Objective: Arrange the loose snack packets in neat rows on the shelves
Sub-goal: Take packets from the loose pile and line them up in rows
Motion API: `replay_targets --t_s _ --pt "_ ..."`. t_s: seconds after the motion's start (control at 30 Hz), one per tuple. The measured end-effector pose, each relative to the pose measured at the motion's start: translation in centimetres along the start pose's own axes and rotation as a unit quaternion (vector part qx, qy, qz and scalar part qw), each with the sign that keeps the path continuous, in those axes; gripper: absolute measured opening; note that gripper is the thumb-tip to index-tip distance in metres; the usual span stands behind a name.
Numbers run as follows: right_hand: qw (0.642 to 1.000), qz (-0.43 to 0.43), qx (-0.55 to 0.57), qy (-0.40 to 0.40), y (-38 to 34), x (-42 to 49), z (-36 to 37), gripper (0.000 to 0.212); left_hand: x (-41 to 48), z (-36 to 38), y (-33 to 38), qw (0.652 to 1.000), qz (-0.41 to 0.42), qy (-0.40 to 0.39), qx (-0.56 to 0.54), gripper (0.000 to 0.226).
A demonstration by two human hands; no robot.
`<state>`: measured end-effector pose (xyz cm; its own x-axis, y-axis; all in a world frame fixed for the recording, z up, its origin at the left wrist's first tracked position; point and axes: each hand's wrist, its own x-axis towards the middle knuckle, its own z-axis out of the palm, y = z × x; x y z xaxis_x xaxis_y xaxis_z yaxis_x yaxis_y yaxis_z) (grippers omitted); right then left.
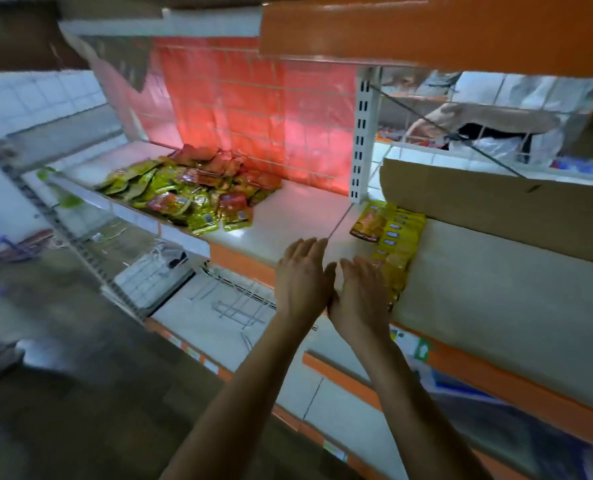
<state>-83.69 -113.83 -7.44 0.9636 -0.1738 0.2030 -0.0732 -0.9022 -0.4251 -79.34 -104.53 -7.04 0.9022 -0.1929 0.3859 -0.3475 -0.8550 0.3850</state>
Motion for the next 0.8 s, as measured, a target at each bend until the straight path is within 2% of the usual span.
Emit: replay_targets --t_s 0.3,0.43,0.6,0.8 --pt "0.998 -0.042 0.039 -0.039 -9.5 4.5 6.2 0.052 3.0 -3.4 -11.0 0.995 -0.092 0.036 0.017 0.048" --pt "0.996 -0.048 0.057 -0.05 -13.2 8.2 8.9 0.052 5.3 -4.3 -15.7 0.992 -0.121 0.032 0.034 0.049" --pt "0.991 -0.099 0.076 -0.056 -17.6 14.0 11.8 0.056 10.1 -5.5 -21.8 0.988 -0.144 0.018 0.042 0.049" --pt "0.992 -0.089 0.071 -0.047 -20.7 20.7 14.6 0.033 15.9 -6.0 -27.0 0.984 -0.17 0.023 0.039 0.053"
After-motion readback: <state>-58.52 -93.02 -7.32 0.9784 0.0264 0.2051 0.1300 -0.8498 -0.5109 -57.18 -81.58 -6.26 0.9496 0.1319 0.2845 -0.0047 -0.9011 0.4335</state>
